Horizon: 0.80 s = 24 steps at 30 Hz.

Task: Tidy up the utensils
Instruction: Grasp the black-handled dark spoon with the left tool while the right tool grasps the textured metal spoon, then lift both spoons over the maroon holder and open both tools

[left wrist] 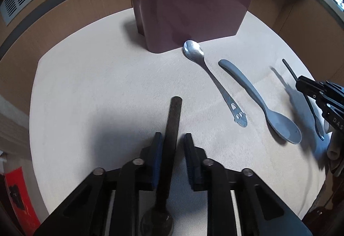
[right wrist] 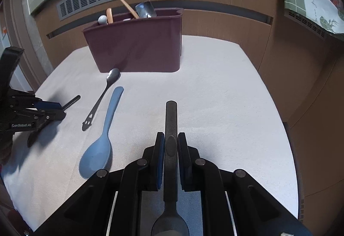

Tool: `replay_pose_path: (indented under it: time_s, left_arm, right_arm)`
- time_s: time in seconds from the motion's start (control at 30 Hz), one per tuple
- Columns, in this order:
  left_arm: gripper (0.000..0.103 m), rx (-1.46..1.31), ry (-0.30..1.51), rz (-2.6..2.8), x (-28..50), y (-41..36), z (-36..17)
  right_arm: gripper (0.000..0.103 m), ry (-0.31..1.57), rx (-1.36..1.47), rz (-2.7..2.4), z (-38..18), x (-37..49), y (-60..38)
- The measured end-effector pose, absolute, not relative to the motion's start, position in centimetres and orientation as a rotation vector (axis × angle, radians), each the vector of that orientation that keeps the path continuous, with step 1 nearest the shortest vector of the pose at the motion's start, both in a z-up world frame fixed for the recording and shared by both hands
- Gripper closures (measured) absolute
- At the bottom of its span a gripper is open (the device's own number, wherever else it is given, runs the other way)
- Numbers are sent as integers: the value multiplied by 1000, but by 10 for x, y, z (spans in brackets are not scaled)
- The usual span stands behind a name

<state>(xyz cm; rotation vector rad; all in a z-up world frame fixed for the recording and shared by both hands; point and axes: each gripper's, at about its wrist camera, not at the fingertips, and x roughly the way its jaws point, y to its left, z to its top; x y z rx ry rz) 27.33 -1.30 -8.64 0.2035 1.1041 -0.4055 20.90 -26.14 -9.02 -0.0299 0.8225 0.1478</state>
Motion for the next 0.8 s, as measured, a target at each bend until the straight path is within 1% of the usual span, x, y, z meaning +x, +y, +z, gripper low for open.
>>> replay_pose_path:
  time_s: [0.07,0.17,0.33,0.5,0.57,0.8]
  left_arm:
    - [90,202,1093,-391,274,-14,-86]
    - [90,119,1035,-368,272,-9,-76]
    - [91,-75,842,-375,250,7,-27]
    - [93,-117,717,-370,239,13,4]
    - [99,-111,703,-372,237,12,10]
    - [100,-106,668,-386,228,11,23]
  right_arm:
    - [93,805,-11,156,-88,209,-263]
    - [93,776,9,164,-80,207,-264]
    - [93,721,12,164,-63,204,-265]
    - [93,671,12,162,-45,202,-262]
    - [93,654,2,163,-38,200,-258]
    - [93,625,-20,164,-26,195,-251]
